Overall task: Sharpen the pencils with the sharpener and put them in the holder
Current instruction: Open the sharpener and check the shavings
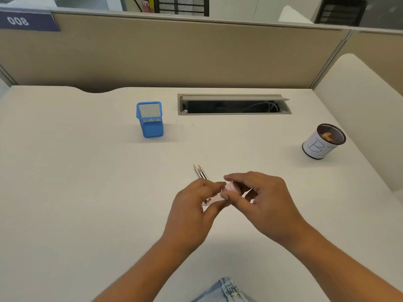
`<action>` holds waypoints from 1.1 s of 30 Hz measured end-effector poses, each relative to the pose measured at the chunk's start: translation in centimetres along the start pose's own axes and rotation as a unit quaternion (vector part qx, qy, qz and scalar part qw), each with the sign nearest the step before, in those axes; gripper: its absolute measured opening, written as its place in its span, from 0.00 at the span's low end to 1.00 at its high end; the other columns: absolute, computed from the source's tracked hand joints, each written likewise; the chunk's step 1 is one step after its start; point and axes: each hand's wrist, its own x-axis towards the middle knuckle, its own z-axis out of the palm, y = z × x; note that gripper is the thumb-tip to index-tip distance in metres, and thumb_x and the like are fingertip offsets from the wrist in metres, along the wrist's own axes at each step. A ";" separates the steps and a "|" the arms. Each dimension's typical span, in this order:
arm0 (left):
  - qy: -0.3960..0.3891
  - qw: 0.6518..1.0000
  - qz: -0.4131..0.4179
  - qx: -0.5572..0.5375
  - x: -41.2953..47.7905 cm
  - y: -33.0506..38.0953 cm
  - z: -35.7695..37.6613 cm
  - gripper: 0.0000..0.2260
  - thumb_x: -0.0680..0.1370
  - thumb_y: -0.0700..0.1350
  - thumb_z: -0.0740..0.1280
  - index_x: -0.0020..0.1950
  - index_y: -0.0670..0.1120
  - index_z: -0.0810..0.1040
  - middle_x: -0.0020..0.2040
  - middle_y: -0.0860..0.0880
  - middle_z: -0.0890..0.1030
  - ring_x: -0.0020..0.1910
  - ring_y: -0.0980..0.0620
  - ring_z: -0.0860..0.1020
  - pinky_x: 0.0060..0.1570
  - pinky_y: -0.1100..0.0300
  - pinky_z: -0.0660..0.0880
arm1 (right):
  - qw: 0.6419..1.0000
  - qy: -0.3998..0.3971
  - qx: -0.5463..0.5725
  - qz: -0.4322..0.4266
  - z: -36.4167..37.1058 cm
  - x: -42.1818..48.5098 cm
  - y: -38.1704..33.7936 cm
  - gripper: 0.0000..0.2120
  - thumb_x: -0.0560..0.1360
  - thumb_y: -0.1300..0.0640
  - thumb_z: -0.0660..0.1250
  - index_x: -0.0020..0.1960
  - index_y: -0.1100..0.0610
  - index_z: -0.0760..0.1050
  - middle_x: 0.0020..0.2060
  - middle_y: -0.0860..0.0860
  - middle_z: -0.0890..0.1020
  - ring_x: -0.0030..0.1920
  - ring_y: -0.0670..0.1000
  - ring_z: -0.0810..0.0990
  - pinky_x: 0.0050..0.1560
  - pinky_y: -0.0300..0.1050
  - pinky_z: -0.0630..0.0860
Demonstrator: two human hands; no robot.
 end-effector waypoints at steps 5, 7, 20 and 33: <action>-0.019 0.999 0.032 0.004 0.8 -0.3 -1.3 0.11 0.74 0.46 0.74 0.55 0.55 0.84 0.46 0.59 0.81 0.44 0.63 0.75 0.41 0.76 0.66 | 0.983 -0.046 0.145 0.105 -0.7 0.4 -1.0 0.10 0.70 0.61 0.76 0.47 0.47 0.85 0.41 0.45 0.88 0.42 0.45 0.86 0.45 0.34 0.80; -0.022 0.999 0.038 0.008 1.0 -0.2 -1.3 0.11 0.74 0.45 0.73 0.56 0.54 0.84 0.46 0.59 0.80 0.44 0.65 0.74 0.42 0.76 0.66 | 0.977 -0.062 0.160 0.125 -1.2 0.8 -0.7 0.11 0.69 0.62 0.77 0.49 0.50 0.86 0.42 0.46 0.88 0.44 0.46 0.86 0.47 0.37 0.81; 0.012 0.999 -0.024 0.018 1.9 0.4 1.4 0.11 0.73 0.44 0.74 0.56 0.53 0.84 0.47 0.59 0.80 0.46 0.61 0.76 0.44 0.75 0.68 | 0.990 -0.084 0.066 0.089 -3.0 2.0 1.0 0.09 0.72 0.59 0.76 0.52 0.50 0.85 0.43 0.40 0.88 0.45 0.40 0.86 0.47 0.30 0.78; 0.042 0.998 -0.040 -0.011 2.8 1.7 3.8 0.11 0.73 0.43 0.75 0.54 0.53 0.84 0.46 0.59 0.80 0.47 0.61 0.78 0.44 0.76 0.68 | 0.984 -0.060 0.122 0.115 -4.5 2.2 3.0 0.10 0.71 0.61 0.75 0.51 0.52 0.85 0.45 0.43 0.87 0.46 0.43 0.86 0.48 0.34 0.81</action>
